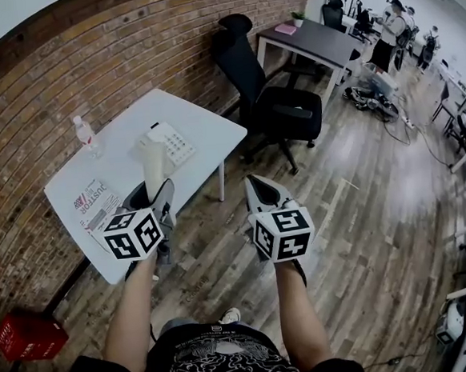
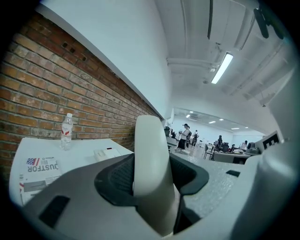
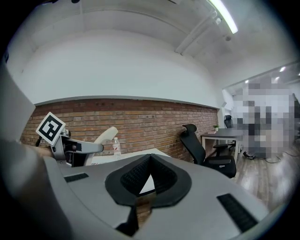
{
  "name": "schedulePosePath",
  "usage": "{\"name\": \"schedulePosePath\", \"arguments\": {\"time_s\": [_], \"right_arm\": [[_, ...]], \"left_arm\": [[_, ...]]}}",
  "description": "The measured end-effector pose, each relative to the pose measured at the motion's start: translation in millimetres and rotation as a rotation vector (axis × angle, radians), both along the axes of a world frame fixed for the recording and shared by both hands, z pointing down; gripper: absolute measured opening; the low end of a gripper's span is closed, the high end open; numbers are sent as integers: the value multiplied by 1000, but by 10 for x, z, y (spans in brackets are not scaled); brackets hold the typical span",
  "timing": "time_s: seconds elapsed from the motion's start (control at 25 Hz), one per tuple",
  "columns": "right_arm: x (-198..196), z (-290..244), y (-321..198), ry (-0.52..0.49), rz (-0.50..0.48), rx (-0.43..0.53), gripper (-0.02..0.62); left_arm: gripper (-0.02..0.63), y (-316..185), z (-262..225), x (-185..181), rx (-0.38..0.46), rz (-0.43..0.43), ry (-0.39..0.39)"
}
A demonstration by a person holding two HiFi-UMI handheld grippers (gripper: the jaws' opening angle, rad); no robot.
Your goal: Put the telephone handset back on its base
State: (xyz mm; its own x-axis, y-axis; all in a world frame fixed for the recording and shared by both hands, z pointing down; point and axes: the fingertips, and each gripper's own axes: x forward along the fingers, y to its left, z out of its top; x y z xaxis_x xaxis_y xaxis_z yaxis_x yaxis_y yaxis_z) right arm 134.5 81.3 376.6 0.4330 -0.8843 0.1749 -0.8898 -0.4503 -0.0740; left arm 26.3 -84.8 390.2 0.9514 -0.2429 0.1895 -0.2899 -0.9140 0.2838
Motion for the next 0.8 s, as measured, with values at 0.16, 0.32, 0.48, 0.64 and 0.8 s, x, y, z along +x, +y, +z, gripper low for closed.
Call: {"name": "schedulePosePath", "arguments": {"time_s": [0.16,0.32,0.48,0.64,0.8], "right_arm": [[135,21,-47,-3,-20,2,-2],[232,59,-140,-3,-43,-3,-2],[359,96,-272,-2,-63,-8,-2],[512,128,-515,4,-86,-23,-3],[715,147,-853,22,-123,-40,-2]], "left_arm": [[215,-52,18,103,-3,-26,-1],[215,-144,55,184,-11,-49,0],[215,-274,122,286,-24,-71,-2],[215,-501,183,428,-37,-90,1],[215,-808,258,618,-42,-115,0]]}}
